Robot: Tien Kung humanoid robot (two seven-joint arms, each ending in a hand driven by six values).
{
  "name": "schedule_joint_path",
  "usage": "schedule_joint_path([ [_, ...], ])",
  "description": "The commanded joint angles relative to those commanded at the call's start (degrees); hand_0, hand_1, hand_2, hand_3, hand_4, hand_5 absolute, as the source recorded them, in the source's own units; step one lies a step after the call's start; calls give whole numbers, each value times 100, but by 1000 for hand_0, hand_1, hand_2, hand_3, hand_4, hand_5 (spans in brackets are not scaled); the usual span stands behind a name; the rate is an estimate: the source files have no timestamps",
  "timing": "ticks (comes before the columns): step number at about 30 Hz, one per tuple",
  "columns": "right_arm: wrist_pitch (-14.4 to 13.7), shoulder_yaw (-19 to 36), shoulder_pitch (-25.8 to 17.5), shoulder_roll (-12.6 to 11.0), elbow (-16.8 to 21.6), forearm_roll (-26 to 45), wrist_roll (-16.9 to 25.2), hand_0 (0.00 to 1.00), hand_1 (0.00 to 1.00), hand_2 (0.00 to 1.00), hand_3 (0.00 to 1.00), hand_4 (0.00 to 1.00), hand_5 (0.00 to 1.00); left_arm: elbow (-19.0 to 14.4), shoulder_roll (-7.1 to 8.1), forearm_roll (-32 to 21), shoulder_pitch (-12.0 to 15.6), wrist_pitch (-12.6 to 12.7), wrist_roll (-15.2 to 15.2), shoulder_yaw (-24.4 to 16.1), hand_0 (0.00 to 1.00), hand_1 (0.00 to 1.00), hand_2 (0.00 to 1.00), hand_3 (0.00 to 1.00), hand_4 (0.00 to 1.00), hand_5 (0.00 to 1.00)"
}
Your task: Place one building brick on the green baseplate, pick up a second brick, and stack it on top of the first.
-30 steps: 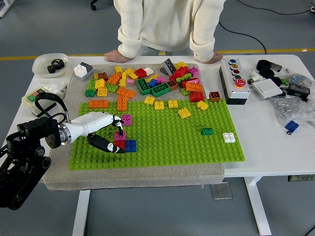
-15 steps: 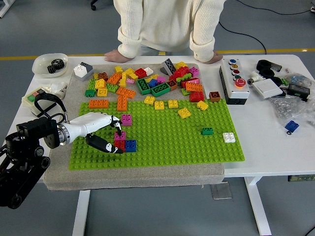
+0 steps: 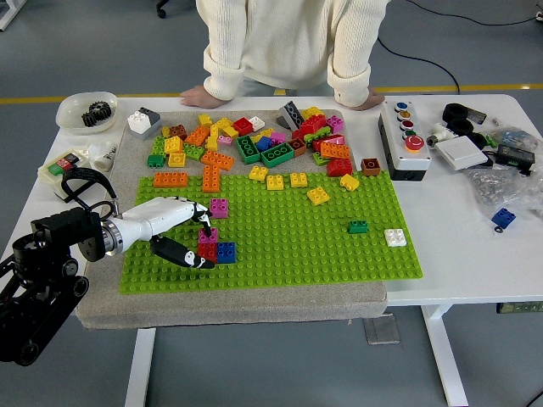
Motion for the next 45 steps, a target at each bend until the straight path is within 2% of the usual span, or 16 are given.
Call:
schedule_joint_path([
  [8,0,2,7,-3,0,9,-4,742,643,715,595,830,414,-30,2,0,1,-66,32,-28,934,769,893,599,998,622],
  [13,-2,16,5,-11,0,5,-10,742,643,715,595,830,414,-265,16,0,-44,-16,47,-303,934,769,893,599,998,622],
  [14,-1,20,5,-12,0,2,-10,742,642,715,594,830,415,-318,18,0,-60,-17,56,-360,927,750,850,600,998,618],
  [16,-1,16,6,-14,0,7,-9,742,642,715,594,830,415,-412,12,0,-103,-22,80,-484,927,750,850,600,998,618],
  [19,4,8,12,-10,0,15,-10,742,642,715,594,830,415,-493,-18,0,-183,-34,138,-639,927,750,850,600,998,618],
  [20,5,6,13,-9,0,16,-10,741,642,715,594,830,415,-501,-23,0,-197,-38,148,-659,905,722,824,605,998,614],
  [25,8,18,15,-13,0,11,-17,741,642,715,594,830,415,-459,-140,0,-333,41,402,-720,905,722,824,605,998,614],
  [26,8,17,16,-14,0,16,-17,741,644,715,594,830,417,-436,-169,0,-354,50,453,-717,818,682,750,596,998,521],
  [31,8,18,19,-15,0,23,-19,741,644,715,594,830,417,-303,-328,0,-425,162,656,-793,818,682,750,596,998,521],
  [32,9,19,18,-15,0,23,-20,741,643,715,592,829,416,-292,-348,0,-430,174,674,-814,692,616,696,605,998,381],
  [37,10,28,17,-21,0,18,-23,741,643,715,592,829,416,-262,-479,0,-445,165,790,-958,692,616,696,605,998,381],
  [38,10,27,20,-24,0,16,-23,741,643,715,592,829,416,-265,-512,0,-447,140,834,-978,630,588,685,724,998,198],
  [43,19,8,27,-25,0,6,-24,741,643,715,592,829,416,-285,-618,0,-460,40,950,-981,630,588,685,724,998,198],
  [44,21,7,26,-24,0,4,-25,741,643,715,593,829,416,-286,-631,0,-462,32,960,-976,588,567,671,761,998,2],
  [45,25,4,24,-21,0,-4,-27,741,643,715,593,829,416,-282,-662,0,-470,20,985,-967,588,567,671,761,998,2],
])
